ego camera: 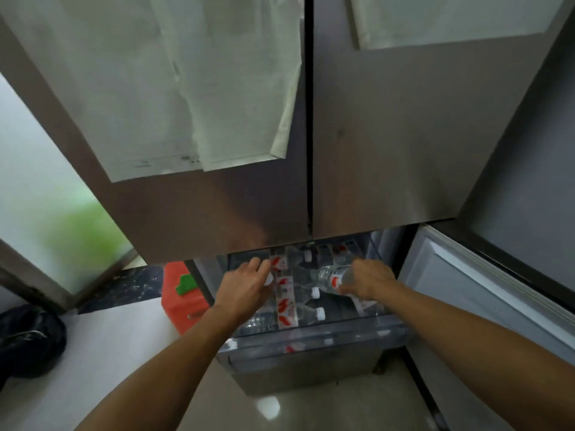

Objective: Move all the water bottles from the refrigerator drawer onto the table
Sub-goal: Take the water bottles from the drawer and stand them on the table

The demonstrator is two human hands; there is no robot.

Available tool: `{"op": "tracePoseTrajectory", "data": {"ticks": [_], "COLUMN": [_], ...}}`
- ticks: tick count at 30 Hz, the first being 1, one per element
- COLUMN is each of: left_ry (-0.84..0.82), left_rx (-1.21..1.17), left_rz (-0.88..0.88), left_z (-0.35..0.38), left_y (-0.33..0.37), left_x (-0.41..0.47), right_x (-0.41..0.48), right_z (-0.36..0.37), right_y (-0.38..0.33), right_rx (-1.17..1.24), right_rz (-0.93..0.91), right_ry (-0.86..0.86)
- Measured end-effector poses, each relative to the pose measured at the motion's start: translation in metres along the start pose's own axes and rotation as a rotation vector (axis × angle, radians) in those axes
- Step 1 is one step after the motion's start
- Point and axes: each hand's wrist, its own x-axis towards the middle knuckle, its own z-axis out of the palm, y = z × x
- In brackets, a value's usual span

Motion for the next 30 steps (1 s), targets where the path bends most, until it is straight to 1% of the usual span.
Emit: {"op": "tracePoseTrajectory", "data": {"ticks": [4, 7, 10, 12, 16, 19, 22, 24, 27, 30], "left_ry": [0.082, 0.134, 0.128, 0.111, 0.165, 0.240, 0.336, 0.353, 0.367, 0.303], "left_rx": [0.016, 0.030, -0.001, 0.007, 0.042, 0.058, 0.094, 0.125, 0.157, 0.181], "left_rz": [0.017, 0.016, -0.049, -0.103, -0.207, -0.315, -0.463, -0.591, -0.728, -0.821], "left_z": [-0.017, -0.029, -0.040, -0.048, -0.070, -0.092, -0.114, -0.129, -0.150, -0.169], "left_y": [-0.008, -0.001, 0.007, 0.010, 0.018, 0.025, 0.029, 0.034, 0.045, 0.060], "left_x": [-0.007, -0.014, -0.026, -0.034, -0.044, -0.053, -0.073, -0.094, -0.137, -0.194], "right_x": [-0.013, -0.016, -0.018, -0.021, -0.030, -0.044, -0.056, -0.065, -0.086, -0.118], "right_z": [-0.010, -0.008, -0.001, -0.002, -0.017, -0.041, -0.066, -0.080, -0.085, -0.066], "right_y": [-0.009, -0.012, -0.011, -0.011, -0.013, -0.014, -0.021, -0.035, -0.067, -0.100], "right_rx": [0.000, -0.017, 0.021, 0.050, 0.104, 0.184, 0.265, 0.292, 0.301, 0.246], "right_rz": [-0.029, -0.070, -0.103, -0.156, -0.368, -0.598, -0.869, -0.986, -1.098, -1.179], "right_ry": [0.100, 0.118, 0.120, 0.142, 0.252, 0.414, 0.599, 0.678, 0.735, 0.672]}}
